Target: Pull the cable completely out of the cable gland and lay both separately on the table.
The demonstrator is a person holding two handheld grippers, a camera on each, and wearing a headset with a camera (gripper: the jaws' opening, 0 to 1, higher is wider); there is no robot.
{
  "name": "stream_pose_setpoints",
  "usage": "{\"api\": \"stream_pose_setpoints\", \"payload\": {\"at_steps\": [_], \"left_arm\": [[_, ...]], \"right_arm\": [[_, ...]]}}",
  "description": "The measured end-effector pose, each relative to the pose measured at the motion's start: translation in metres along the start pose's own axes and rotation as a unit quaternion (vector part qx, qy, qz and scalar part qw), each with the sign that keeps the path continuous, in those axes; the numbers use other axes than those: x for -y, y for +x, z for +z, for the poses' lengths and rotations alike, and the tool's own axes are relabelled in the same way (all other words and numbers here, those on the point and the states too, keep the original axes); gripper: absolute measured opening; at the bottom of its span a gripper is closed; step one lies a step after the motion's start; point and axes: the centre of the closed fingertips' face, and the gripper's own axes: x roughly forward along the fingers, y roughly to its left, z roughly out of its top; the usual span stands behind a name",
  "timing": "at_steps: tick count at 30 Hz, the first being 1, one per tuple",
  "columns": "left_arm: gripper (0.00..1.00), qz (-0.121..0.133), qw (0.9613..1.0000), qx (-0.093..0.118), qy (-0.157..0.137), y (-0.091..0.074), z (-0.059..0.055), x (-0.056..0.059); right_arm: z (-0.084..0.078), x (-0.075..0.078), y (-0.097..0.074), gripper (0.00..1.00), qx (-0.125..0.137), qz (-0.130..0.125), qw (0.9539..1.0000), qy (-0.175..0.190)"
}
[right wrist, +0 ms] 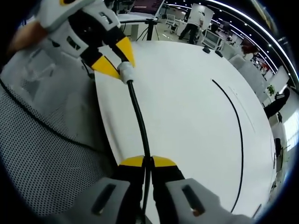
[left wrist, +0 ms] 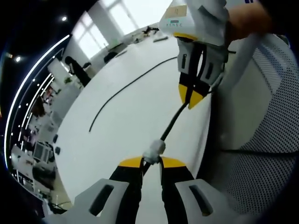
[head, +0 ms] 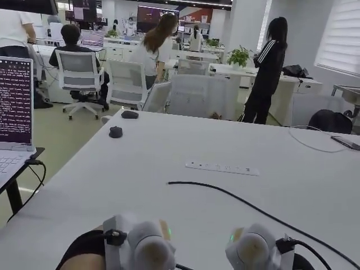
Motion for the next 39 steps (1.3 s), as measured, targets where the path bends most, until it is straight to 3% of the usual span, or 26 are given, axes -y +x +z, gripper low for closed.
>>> {"api": "stream_pose_setpoints", "payload": {"at_steps": [3, 6, 12, 14, 16, 21, 28, 35, 37, 39], "left_arm": [[0.14, 0.0, 1.0, 0.001, 0.003, 0.0, 0.001, 0.001], [0.14, -0.002, 0.9999, 0.013, 0.003, -0.001, 0.007, 0.002], [0.14, -0.006, 0.9993, 0.035, 0.011, -0.003, 0.016, 0.005], [0.14, -0.007, 0.9991, 0.04, 0.012, -0.003, 0.018, 0.006], [0.14, -0.009, 0.9991, 0.041, 0.01, -0.003, 0.018, 0.006], [0.14, -0.005, 0.999, 0.045, 0.001, -0.003, 0.019, 0.003], [0.14, -0.001, 0.9993, 0.037, -0.003, -0.003, 0.015, 0.0], [0.14, 0.005, 0.9994, 0.034, -0.006, -0.003, 0.013, -0.002], [0.14, 0.006, 0.9995, 0.032, -0.004, -0.003, 0.013, -0.003], [0.14, 0.003, 0.9993, 0.037, -0.005, -0.004, 0.015, -0.002]], "right_arm": [[0.003, -0.001, 0.0, 0.05, 0.002, 0.0, 0.9998, -0.018], [0.028, -0.003, -0.004, 0.16, 0.058, -0.004, 0.9978, -0.032], [0.053, -0.016, -0.011, 0.14, 0.112, 0.013, 0.9919, -0.059], [0.056, -0.017, -0.012, 0.07, 0.119, 0.012, 0.9904, -0.069], [0.053, -0.014, -0.012, 0.03, 0.114, 0.006, 0.991, -0.069], [0.053, -0.008, -0.012, 0.03, 0.116, -0.001, 0.9918, -0.054], [0.038, -0.001, -0.008, 0.03, 0.083, -0.012, 0.9955, -0.044], [0.033, 0.002, -0.007, 0.04, 0.073, -0.013, 0.9968, -0.03], [0.031, 0.001, -0.006, 0.07, 0.063, -0.013, 0.9972, -0.036], [0.038, -0.001, -0.009, 0.15, 0.079, -0.014, 0.9958, -0.044]]}}
